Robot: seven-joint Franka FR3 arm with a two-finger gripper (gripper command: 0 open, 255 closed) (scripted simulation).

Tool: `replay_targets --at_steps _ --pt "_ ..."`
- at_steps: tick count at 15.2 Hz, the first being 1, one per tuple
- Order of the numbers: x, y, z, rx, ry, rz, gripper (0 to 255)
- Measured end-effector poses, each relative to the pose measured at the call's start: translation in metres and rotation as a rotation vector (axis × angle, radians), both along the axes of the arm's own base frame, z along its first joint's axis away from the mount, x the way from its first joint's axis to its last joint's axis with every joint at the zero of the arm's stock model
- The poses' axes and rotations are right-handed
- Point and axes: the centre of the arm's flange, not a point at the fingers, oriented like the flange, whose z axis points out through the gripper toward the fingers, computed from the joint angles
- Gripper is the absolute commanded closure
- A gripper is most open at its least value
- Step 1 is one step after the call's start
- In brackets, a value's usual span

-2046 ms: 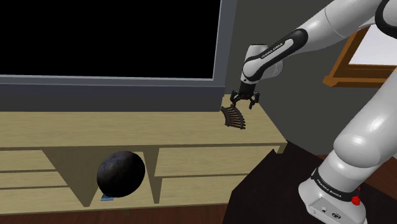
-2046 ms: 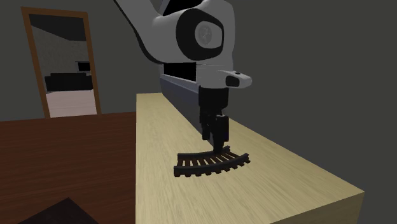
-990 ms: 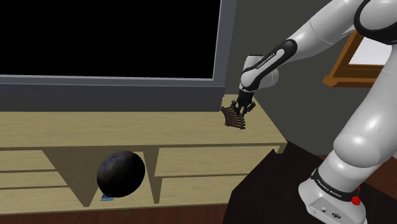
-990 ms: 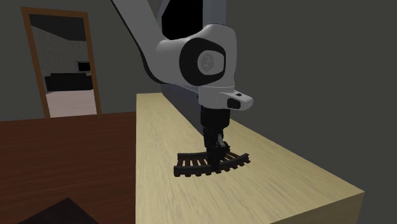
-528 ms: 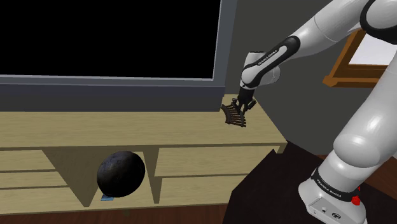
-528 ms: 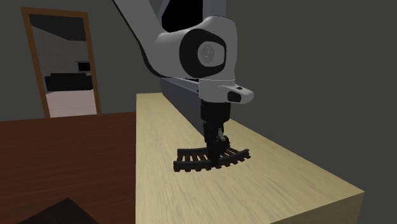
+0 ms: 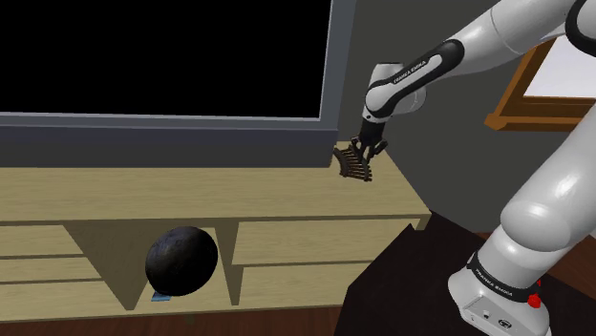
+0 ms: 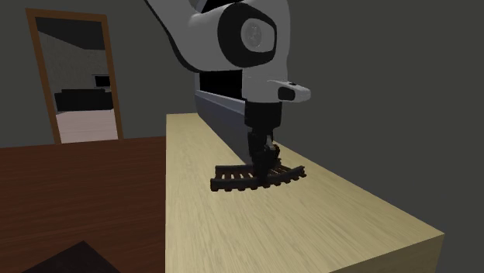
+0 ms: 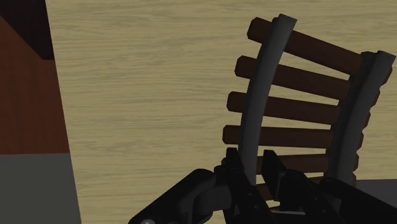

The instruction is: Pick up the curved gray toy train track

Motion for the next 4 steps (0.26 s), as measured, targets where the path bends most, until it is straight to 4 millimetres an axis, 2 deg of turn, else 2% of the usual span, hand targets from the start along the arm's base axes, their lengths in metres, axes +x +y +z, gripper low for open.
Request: replay_targets --at_steps 4 --pt "0.0 0.0 0.019 0.0 0.0 0.0 255"
